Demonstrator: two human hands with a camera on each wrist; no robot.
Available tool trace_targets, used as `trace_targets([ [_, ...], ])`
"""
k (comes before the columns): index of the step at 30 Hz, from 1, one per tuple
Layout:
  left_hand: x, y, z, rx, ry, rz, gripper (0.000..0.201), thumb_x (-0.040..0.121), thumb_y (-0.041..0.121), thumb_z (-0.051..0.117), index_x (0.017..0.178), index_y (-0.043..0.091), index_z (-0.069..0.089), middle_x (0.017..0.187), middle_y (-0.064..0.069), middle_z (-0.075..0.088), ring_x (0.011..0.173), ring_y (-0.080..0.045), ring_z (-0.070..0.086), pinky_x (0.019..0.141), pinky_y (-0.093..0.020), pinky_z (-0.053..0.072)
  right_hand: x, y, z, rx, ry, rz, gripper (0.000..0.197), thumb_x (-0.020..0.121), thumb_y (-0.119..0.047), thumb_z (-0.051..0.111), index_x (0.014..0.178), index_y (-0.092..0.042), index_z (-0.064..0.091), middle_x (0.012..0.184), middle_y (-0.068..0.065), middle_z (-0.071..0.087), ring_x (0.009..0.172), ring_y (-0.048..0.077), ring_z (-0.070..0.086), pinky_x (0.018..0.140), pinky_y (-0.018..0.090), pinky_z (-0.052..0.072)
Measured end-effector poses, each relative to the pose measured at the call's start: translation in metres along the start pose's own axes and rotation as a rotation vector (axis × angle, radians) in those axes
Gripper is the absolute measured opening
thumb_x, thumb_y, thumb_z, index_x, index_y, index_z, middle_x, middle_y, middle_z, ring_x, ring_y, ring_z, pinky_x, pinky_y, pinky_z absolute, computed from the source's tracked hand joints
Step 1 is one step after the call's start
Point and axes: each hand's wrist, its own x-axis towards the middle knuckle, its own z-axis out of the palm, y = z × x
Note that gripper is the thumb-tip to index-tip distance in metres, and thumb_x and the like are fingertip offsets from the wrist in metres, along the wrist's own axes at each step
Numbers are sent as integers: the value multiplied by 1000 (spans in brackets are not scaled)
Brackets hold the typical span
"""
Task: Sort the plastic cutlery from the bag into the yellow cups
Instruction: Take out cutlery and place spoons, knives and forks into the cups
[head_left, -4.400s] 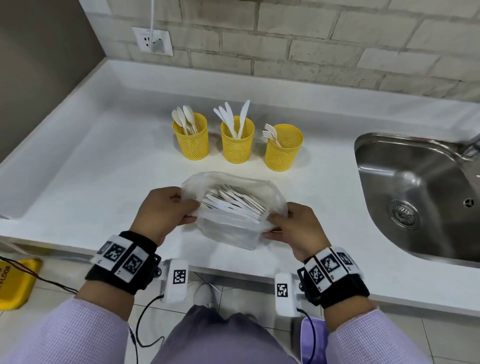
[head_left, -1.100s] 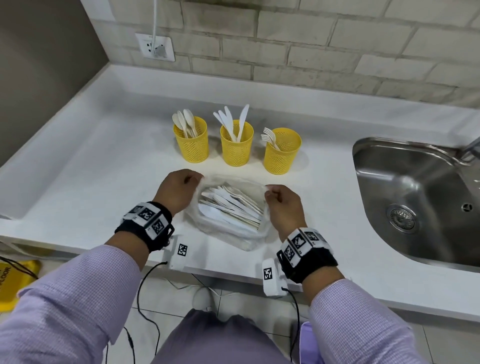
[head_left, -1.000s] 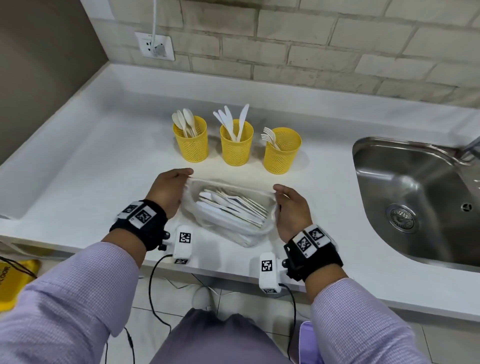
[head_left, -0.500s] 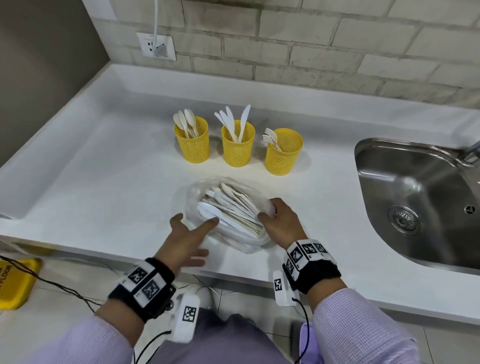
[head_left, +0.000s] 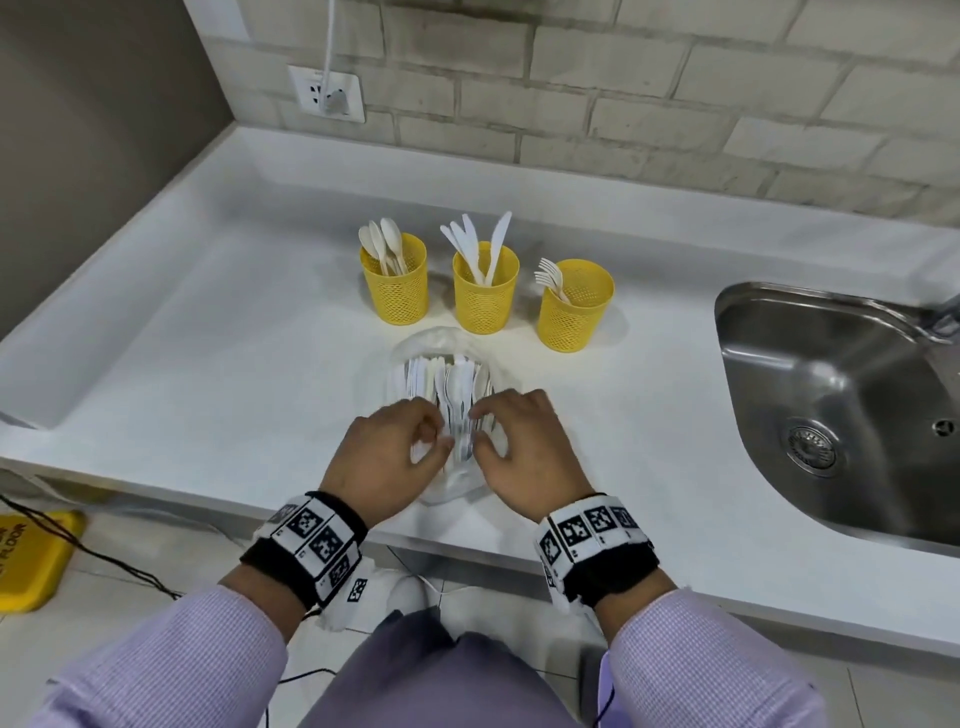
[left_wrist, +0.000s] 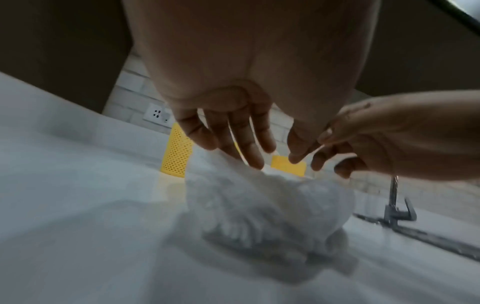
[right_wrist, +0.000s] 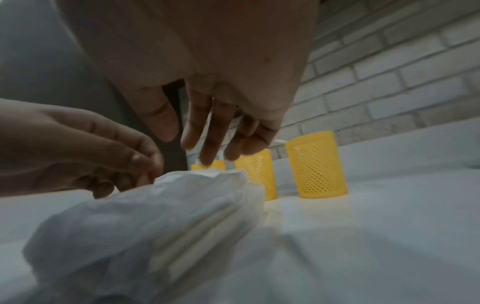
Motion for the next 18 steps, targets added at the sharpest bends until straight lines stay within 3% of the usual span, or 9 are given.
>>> trace_targets([
  [3, 3, -8, -6, 170, -69, -49, 15, 98, 41, 56, 89, 29, 54, 78, 14, 63, 71, -12, 63, 76, -39, 52, 5, -8, 2, -260, -238, 61, 20, 99, -31, 43, 96, -22, 60, 93, -4, 70, 92, 28, 60, 85, 43, 43],
  [7, 12, -14, -15, 280, -153, -171, 26, 104, 44, 43, 87, 25, 47, 83, 9, 58, 76, -20, 58, 79, -38, 41, 10, -7, -1, -395, -334, 225, 26, 104, -32, 35, 88, -17, 50, 94, 6, 69, 89, 32, 64, 79, 40, 36],
  [9, 17, -15, -19, 315, -215, -255, 31, 104, 49, 41, 91, 23, 49, 87, 7, 60, 82, -24, 61, 81, -38, 44, 16, -9, 0, -384, -378, 330, 26, 104, -33, 37, 91, -14, 50, 101, 10, 67, 93, 33, 64, 77, 38, 37],
  [13, 32, -18, -17, 354, -344, -431, 65, 96, 70, 42, 124, 13, 54, 117, -8, 68, 107, -33, 66, 86, -38, 51, 32, -12, 7, -284, -343, 559, 41, 102, -44, 45, 116, -6, 55, 116, 14, 64, 106, 36, 64, 77, 36, 43],
  [15, 40, -21, -12, 332, -364, -458, 73, 91, 75, 48, 125, 11, 55, 121, -10, 67, 110, -33, 65, 86, -38, 50, 39, -11, 11, -227, -359, 637, 48, 99, -49, 50, 121, -7, 55, 120, 14, 63, 110, 36, 63, 79, 36, 45],
  [18, 52, -25, -8, 213, -343, -471, 63, 87, 69, 62, 115, 13, 57, 115, -7, 68, 106, -30, 65, 80, -34, 49, 45, -4, 15, -129, -331, 689, 42, 94, -44, 60, 118, -9, 55, 120, 13, 63, 109, 35, 63, 83, 36, 50],
])
